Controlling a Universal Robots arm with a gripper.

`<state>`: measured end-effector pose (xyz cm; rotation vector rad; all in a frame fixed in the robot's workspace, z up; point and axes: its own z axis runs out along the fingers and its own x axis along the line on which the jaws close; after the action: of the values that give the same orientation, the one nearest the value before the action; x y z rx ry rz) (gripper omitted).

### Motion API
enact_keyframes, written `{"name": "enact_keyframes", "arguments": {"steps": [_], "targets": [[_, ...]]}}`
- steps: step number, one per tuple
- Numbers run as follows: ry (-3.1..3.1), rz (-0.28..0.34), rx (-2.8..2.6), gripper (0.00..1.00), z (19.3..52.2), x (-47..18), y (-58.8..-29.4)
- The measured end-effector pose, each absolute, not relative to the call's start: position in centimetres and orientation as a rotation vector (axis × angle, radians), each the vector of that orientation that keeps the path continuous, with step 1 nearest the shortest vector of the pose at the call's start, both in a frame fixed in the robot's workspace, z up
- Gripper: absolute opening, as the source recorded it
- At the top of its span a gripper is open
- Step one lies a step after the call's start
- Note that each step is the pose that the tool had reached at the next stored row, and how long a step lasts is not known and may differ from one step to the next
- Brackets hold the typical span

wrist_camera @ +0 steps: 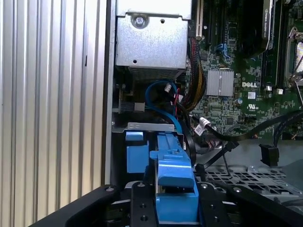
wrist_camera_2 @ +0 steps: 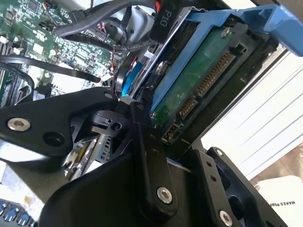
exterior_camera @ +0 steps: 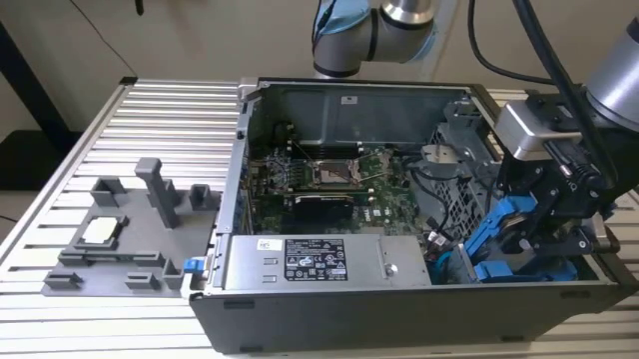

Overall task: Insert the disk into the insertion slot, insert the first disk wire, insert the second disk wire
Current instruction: 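Insert the disk into the insertion slot, then insert the first disk wire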

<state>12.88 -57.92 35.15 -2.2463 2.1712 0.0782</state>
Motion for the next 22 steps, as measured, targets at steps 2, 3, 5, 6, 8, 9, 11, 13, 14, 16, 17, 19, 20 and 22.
{"name": "enact_keyframes", "arguments": {"steps": [2, 3, 5, 6, 8, 9, 11, 13, 14, 16, 17, 19, 20, 22], "targets": [[2.172, 0.078, -2.246, 0.46, 35.2, 12.9, -57.9], [2.172, 0.078, -2.246, 0.46, 35.2, 12.9, -57.9], [2.172, 0.078, -2.246, 0.52, 35.2, 12.9, -57.9], [2.172, 0.078, -2.246, 0.58, 35.2, 12.9, -57.9], [2.173, 0.077, -2.246, 0.58, 35.2, 12.9, -57.9], [2.173, 0.077, -2.247, 0.58, 35.5, 12.8, -57.9], [2.173, 0.076, -2.247, 0.58, 36.2, 12.8, -57.9], [2.173, 0.076, -2.247, 0.58, 37.2, 12.8, -57.9], [2.174, 0.075, -2.247, 0.58, 37.6, 12.8, -57.9], [2.174, 0.075, -2.248, 0.58, 38.5, 12.8, -57.9], [2.174, 0.074, -2.248, 0.58, 39.0, 12.8, -57.9], [2.174, 0.074, -2.248, 0.58, 39.7, 12.9, -57.9], [2.173, 0.071, -2.247, 0.58, 39.9, 12.9, -57.9], [2.159, 0.054, -2.234, 0.58, 40.0, 12.8, -57.9]]}}
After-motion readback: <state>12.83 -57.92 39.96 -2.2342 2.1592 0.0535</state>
